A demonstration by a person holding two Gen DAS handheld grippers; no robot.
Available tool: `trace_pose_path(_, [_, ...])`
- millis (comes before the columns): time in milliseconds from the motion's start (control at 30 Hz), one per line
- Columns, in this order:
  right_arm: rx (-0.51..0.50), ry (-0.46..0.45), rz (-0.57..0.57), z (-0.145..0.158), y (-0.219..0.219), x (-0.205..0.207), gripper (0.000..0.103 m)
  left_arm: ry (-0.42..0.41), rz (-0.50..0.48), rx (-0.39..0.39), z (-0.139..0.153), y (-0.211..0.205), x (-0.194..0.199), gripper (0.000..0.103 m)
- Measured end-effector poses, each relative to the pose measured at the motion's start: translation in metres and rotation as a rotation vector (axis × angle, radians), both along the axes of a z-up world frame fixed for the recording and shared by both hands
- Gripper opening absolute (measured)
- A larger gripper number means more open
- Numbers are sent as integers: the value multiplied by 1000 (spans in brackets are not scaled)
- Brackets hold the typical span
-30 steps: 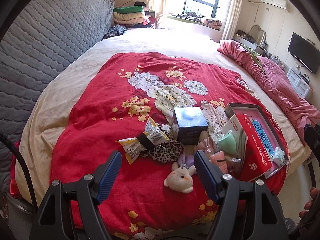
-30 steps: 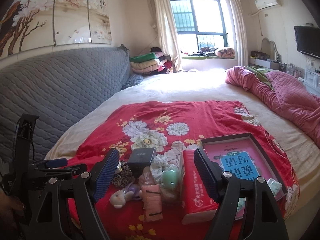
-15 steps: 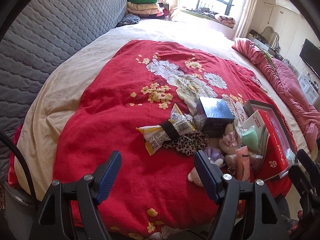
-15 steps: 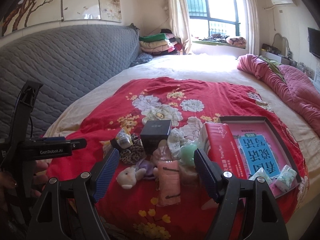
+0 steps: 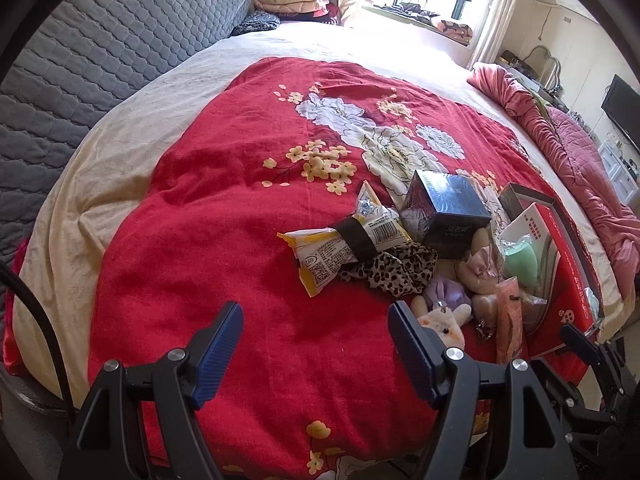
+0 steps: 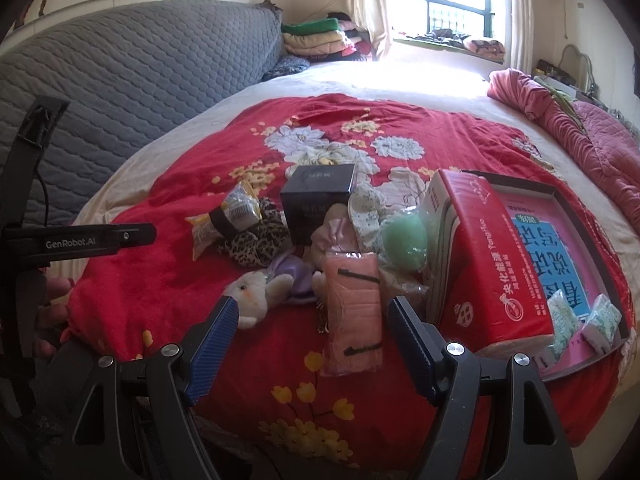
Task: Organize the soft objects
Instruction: 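Grasp the pink mask pack with the right tool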
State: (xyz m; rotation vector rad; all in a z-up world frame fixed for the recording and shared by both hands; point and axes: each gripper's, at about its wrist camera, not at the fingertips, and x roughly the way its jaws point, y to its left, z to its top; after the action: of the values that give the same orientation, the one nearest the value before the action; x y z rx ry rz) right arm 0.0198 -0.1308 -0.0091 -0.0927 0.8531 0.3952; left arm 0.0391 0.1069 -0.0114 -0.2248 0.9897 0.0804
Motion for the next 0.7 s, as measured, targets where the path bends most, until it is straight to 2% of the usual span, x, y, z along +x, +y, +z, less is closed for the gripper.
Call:
trace_pose_path(200, [-23, 74, -27, -28, 1, 15, 78, -36, -54, 8, -13, 0, 12, 74])
trace_pose_path(267, [-42, 90, -26, -35, 2, 20, 78, -24, -69, 17, -19, -2, 17, 74])
trace_pose_path(367, [-57, 85, -23, -40, 2, 23, 78, -38, -96, 14, -22, -5, 25, 74])
trace_pose_path(567, [-49, 103, -33, -49, 0, 30, 78, -59, -100, 71, -28, -4, 44, 74])
trace_pose_path(633, [-51, 99, -23, -50, 1, 30, 79, -56, -117, 47, -32, 0, 52, 81])
trace_pose_path(700, [-59, 96, -20, -52, 2, 30, 79, -49, -130, 54, -38, 2, 60, 82])
